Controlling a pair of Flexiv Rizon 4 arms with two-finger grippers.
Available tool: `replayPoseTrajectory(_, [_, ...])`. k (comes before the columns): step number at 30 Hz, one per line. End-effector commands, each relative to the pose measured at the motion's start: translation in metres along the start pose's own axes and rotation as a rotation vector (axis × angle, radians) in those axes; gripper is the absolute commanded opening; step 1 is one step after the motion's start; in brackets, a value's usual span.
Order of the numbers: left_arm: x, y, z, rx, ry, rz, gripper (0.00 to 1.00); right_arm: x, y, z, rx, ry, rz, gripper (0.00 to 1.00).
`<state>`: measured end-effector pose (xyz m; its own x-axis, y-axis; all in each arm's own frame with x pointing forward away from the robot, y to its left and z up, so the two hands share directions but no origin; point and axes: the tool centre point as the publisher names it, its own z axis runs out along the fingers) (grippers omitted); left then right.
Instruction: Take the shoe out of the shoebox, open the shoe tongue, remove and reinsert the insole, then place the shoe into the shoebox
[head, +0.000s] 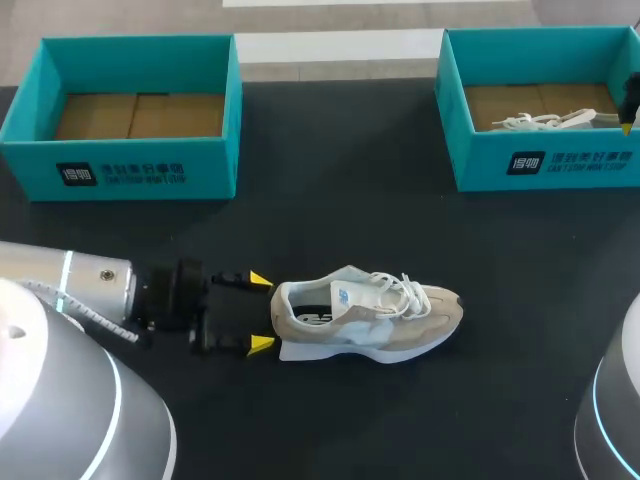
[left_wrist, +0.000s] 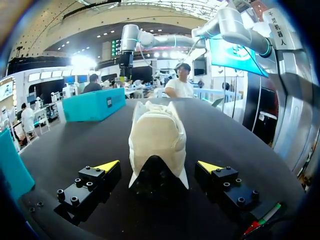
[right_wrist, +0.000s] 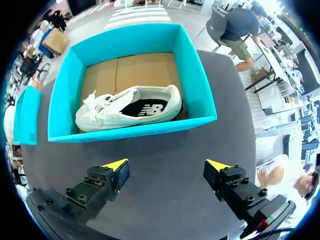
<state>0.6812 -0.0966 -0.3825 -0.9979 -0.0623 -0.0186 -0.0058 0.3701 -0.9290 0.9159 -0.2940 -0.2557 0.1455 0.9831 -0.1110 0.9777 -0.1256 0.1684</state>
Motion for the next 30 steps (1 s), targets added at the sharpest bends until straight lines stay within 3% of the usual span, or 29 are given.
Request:
replayPoseTrajectory(1, [-0.005,0.005,0.012,0.001,0.003,-0.003,1.0,0.0,0.0,0.0,-0.001,0.0,0.001,1.0])
replayPoseTrajectory(19, [0.005,0.011,0.04,0.016,0.006,0.011,1.0,0.0,0.0,0.0,-0.001,0.0,0.001,1.0])
replayPoseTrajectory(30, [0.001,0.016,0.053,0.012,-0.015,-0.006,1.0,0.0,0.0,0.0,-0.001,0.0,0.001,1.0])
